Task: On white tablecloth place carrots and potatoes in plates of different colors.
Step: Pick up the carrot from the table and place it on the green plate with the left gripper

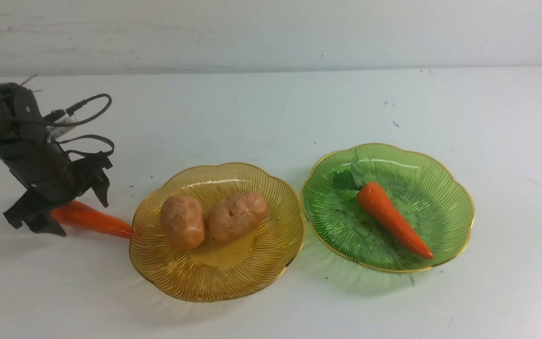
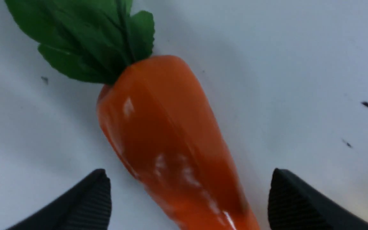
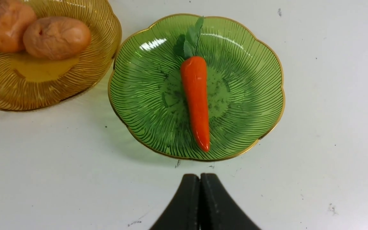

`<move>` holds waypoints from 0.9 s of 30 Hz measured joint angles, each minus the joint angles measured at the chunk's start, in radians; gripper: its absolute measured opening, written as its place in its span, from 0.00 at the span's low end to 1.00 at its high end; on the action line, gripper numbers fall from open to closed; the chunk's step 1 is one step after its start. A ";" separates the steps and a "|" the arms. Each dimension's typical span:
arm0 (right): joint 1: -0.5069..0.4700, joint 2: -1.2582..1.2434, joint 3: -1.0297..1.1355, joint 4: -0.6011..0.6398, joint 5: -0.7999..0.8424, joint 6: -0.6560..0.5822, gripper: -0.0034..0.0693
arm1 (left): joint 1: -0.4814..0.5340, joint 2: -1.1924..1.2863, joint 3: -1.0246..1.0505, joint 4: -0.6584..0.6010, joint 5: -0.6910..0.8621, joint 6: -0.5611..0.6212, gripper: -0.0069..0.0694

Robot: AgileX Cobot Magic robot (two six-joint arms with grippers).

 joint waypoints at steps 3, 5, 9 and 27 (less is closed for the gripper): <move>0.000 0.000 0.000 0.008 -0.001 0.000 0.03 | 0.000 0.047 -0.004 0.016 -0.004 -0.033 0.90; 0.000 0.000 0.000 0.011 -0.001 0.000 0.03 | 0.000 0.052 -0.009 0.018 -0.004 -0.038 0.90; 0.000 0.000 0.000 0.013 -0.002 0.000 0.03 | 0.000 0.057 -0.015 0.029 0.010 -0.014 0.74; 0.000 0.000 0.000 0.012 -0.002 -0.001 0.03 | -0.330 0.053 -0.640 -0.300 0.242 0.523 0.38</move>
